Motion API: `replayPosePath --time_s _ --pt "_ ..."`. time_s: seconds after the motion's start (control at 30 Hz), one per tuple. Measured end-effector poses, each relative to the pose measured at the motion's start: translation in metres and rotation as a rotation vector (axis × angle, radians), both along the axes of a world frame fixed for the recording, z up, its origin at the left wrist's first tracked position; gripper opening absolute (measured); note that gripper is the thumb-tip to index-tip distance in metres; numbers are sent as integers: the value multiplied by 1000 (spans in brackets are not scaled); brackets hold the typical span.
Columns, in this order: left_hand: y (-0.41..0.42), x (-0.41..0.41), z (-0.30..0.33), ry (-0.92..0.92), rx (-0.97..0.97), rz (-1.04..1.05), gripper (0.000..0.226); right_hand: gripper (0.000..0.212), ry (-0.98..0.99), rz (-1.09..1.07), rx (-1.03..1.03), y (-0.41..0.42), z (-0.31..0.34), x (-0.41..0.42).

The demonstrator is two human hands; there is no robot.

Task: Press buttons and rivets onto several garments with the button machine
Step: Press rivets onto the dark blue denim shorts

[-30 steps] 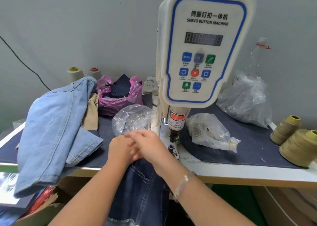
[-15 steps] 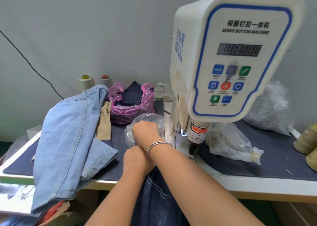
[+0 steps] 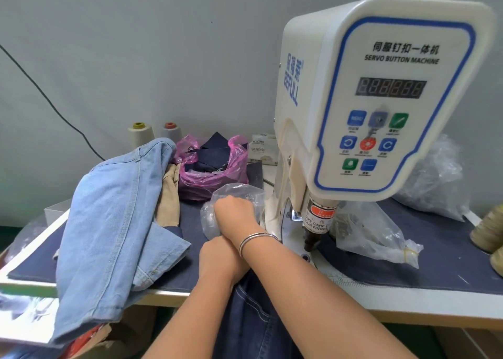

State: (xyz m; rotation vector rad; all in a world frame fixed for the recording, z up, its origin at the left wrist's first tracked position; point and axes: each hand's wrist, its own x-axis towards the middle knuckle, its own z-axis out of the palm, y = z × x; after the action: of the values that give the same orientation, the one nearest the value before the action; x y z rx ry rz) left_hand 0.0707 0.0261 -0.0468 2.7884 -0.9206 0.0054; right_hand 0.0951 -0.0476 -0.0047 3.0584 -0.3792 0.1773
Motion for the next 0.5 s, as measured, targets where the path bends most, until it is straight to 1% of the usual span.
replayPosePath --time_s 0.1,0.13,0.2,0.23,0.3,0.37,0.43,0.47,0.5 --pt "0 -1 -1 -31 -17 -20 18 28 -30 -17 38 -1 6 -14" --pt "0 -2 -1 -41 -22 -25 17 27 -63 -17 56 -1 8 -20" --pt "0 -1 -1 -64 -18 -19 18 21 -191 -3 111 3 12 -40" --pt "0 -1 -2 -75 -8 -15 19 19 -278 14 193 6 12 -54" --pt "-1 0 -4 -129 22 -45 20 20 -448 52 470 16 10 -89" --pt "-3 1 -7 -165 -2 -86 22 16 -558 60 742 22 8 -133" --pt "-6 1 -11 -182 -71 -84 28 15 -578 23 908 15 4 -176" --pt "-8 2 -12 -207 -95 -70 33 15 -554 -2 947 6 2 -193" --pt "-9 2 -15 -230 -113 -60 35 13 -532 -31 932 -5 0 -206"
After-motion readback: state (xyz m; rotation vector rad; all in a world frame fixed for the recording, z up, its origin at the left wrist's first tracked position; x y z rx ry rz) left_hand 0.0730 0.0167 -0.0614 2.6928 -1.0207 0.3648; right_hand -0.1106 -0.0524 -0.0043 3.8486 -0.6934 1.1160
